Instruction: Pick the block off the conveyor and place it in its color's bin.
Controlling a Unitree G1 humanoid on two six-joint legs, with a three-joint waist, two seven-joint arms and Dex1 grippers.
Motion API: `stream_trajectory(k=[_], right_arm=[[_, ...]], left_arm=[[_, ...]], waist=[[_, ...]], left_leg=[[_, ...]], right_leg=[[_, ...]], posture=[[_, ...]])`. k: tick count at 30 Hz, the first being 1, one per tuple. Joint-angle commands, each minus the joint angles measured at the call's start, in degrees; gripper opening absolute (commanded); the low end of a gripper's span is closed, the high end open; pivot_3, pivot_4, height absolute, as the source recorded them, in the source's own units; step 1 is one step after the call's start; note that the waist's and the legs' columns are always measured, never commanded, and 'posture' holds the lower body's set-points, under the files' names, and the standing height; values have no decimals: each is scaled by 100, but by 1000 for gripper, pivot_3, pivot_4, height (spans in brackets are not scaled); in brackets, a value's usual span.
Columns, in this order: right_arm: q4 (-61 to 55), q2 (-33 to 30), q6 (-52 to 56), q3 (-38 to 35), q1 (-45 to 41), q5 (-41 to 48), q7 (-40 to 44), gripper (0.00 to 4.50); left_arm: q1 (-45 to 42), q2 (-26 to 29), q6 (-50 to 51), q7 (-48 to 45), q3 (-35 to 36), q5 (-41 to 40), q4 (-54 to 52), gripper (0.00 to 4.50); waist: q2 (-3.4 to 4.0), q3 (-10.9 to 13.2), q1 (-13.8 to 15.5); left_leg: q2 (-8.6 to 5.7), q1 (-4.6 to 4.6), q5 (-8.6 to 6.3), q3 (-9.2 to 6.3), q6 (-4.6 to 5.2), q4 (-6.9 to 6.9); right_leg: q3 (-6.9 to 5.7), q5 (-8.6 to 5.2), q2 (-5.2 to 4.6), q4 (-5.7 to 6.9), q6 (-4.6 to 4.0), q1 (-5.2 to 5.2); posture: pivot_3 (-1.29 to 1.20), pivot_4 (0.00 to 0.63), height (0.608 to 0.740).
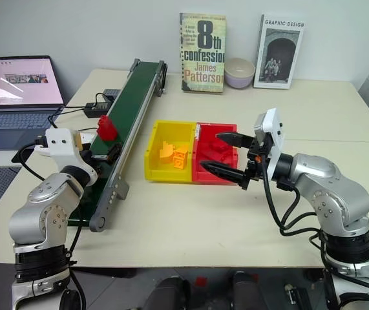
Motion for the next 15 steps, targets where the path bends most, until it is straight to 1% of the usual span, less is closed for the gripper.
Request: stream_trajectory(k=[1,7,10,15], right_arm=[[-280,-49,17,-126,-13,196,-121,4500],[-362,-53,64,-170,41,296,-301,4500],[-382,-77,75,-184,85,334,-367,4500],[-440,-97,99,-220,135,413,-463,4500]], left_arm=[[-112,76,-163,-9,13,114,37,4443],[-58,-26,-174,3,121,24,139,4443],[36,-107,-257,-95,207,-148,-85,3984],[272,-147,38,72,320,-233,-531,3060]], waist=[[0,0,0],[0,0,0],[0,0,1],[0,0,0]], left_leg=[[0,0,0,0,0,0],[0,0,0,-1,0,0],[0,0,0,-1,0,0],[0,-1,0,0,0,0]], right_leg=[[0,0,0,0,0,0],[-1,0,-1,0,0,0],[0,0,-3,0,0,0],[1,0,-6,-1,0,0]], posture=[[0,150,740],[0,150,740],[0,150,740],[0,150,740]])
